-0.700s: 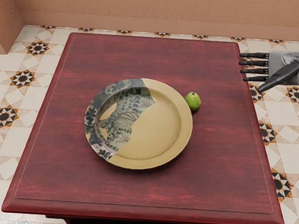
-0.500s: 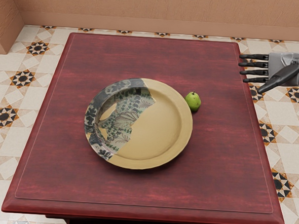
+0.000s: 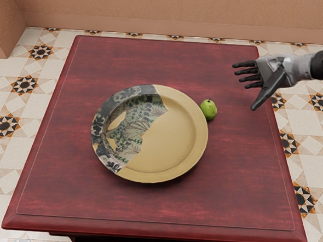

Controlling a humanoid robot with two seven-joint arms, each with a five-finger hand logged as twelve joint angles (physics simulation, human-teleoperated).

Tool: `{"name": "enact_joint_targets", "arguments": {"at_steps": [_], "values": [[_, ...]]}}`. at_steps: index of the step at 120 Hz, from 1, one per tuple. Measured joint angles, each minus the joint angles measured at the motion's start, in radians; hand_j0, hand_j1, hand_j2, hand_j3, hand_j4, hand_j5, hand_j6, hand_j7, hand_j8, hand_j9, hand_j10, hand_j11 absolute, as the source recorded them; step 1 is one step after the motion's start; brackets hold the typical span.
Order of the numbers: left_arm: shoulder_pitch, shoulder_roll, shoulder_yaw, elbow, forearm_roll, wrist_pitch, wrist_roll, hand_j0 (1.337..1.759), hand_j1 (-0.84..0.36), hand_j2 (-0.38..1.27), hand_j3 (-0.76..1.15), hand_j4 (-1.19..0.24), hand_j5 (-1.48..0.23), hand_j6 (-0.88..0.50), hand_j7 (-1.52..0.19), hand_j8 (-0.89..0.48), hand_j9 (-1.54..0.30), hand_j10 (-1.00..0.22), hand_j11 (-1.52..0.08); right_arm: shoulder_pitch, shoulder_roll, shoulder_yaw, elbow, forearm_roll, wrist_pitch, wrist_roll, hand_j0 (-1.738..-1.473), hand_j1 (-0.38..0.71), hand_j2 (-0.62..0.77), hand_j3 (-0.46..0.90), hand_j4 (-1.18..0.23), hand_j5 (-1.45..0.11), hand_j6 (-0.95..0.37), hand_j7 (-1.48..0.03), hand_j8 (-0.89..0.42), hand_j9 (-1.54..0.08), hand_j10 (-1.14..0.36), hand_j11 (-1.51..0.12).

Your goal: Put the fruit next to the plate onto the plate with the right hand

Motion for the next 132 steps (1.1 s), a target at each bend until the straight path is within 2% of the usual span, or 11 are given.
{"name": "enact_joint_targets", "arguments": {"at_steps": [24,59,74,98,114,132], "values": [[-0.009,0.0,0.0,0.0,0.0,0.0,0.0,1.658,0.33,0.0,0.0,-0.01,-0.02,-0.01,-0.02,-0.01,-0.02,-0.01,-0.02,0.031,0.078,-0.005,-0.001,-0.196,-0.001,0.0,-1.658,-0.35,0.0,0.0,0.0,0.0,0.0,0.0,0.0,0.0,0.0,0.0],[-0.009,0.0,0.0,0.0,0.0,0.0,0.0,1.658,0.33,0.0,0.0,-0.01,-0.02,-0.01,-0.02,-0.01,-0.02,-0.01,-0.02,0.04,0.185,-0.011,0.004,-0.486,-0.093,0.0,-1.658,-0.35,0.0,0.0,0.0,0.0,0.0,0.0,0.0,0.0,0.0,0.0],[-0.009,0.0,0.001,0.0,0.0,0.0,0.0,1.658,0.33,0.0,0.0,-0.01,-0.02,-0.01,-0.02,-0.01,-0.02,-0.01,-0.02,0.042,0.233,-0.013,0.005,-0.551,-0.106,0.0,-1.658,-0.35,0.0,0.0,0.0,0.0,0.0,0.0,0.0,0.0,0.0,0.0],[-0.009,0.0,0.001,0.0,0.001,0.0,0.0,1.658,0.33,0.0,0.0,-0.01,-0.02,-0.01,-0.02,-0.01,-0.02,-0.01,-0.02,0.038,0.296,-0.042,0.007,-0.713,-0.241,0.0,-1.658,-0.35,0.0,0.0,0.0,0.0,0.0,0.0,0.0,0.0,0.0,0.0],[-0.009,0.0,0.002,0.0,0.001,0.0,0.0,1.658,0.33,0.0,0.0,-0.01,-0.02,-0.01,-0.02,-0.01,-0.02,-0.01,-0.02,0.04,0.329,-0.063,0.007,-0.756,-0.314,0.0,-1.658,-0.35,0.0,0.0,0.0,0.0,0.0,0.0,0.0,0.0,0.0,0.0],[-0.009,0.0,0.003,0.001,0.001,0.0,0.0,1.658,0.33,0.0,0.0,-0.01,-0.02,-0.01,-0.02,-0.01,-0.02,-0.01,-0.02,0.044,0.344,-0.072,0.013,-0.713,-0.315,0.0,-1.658,-0.35,0.0,0.0,0.0,0.0,0.0,0.0,0.0,0.0,0.0,0.0]]}}
